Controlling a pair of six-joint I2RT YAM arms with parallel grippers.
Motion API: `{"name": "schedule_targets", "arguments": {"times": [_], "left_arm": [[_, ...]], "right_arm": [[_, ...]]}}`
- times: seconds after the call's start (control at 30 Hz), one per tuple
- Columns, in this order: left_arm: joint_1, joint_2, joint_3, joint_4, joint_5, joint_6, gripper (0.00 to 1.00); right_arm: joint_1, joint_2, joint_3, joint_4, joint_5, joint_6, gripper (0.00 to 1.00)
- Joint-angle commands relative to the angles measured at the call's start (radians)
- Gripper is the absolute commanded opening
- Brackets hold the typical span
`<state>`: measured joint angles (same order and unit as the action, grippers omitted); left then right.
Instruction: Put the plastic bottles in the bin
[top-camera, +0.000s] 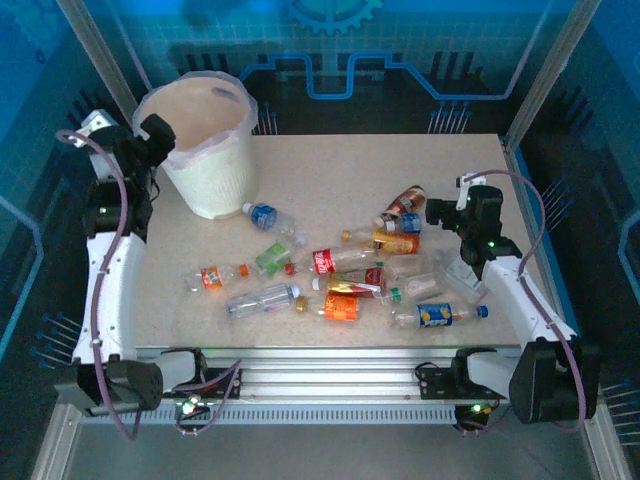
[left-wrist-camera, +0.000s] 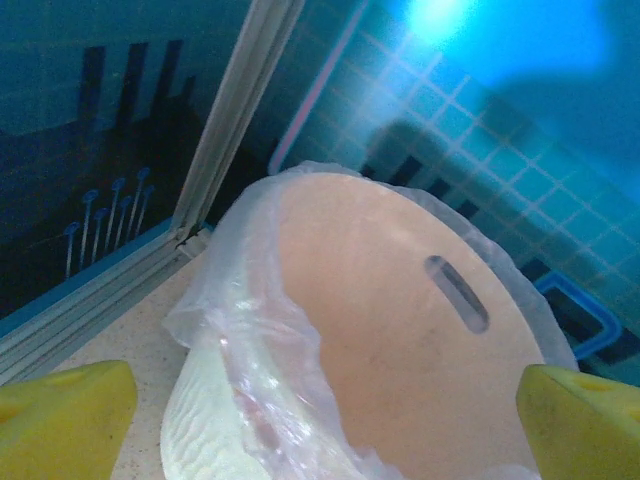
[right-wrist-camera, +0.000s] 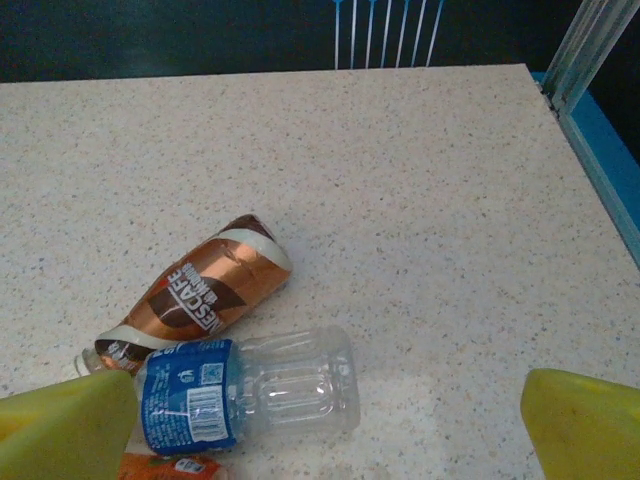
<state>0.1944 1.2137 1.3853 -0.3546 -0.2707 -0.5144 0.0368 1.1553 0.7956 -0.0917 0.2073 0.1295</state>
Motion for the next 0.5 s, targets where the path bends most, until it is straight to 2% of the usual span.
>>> {"name": "schedule_targets", "arguments": {"times": [0.0,0.3,0.47], "left_arm": [[0.064,0.053,0.078,-0.074,0.075,-0.058,0.99],[0.209,0.224,0.166,-0.044,0.289,-0.177,0.99],[0.240,0.337,0.243,-0.053,0.359,-0.185,0.99]], "right_arm": [[0.024,-0.017,0.042,-0.075,0.022,0.015,1.00],[0.066,-0.012,0.067,-0.104,0.056,-0.013,1.00],[0.068,-0.012,0.064,-0.108,0.059,-0.013,1.00]]}}
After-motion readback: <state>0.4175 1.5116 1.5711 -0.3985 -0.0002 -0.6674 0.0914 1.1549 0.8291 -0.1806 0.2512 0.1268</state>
